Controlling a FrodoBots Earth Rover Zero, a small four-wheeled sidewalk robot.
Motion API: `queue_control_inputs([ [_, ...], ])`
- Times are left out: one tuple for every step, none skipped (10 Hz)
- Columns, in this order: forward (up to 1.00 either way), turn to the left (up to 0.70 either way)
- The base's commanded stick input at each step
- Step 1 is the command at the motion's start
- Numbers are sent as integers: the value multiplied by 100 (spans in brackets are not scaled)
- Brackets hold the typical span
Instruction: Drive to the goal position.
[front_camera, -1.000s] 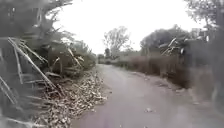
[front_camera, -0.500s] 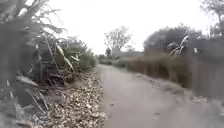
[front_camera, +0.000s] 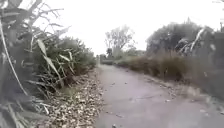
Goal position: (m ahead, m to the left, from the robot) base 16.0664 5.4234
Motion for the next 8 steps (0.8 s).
queue_control_inputs([
  [100,-40],
  [100,-40],
  [100,-40],
  [100,-40],
  [100,-40],
  [100,-39],
  [100,-26],
  [100,-13],
])
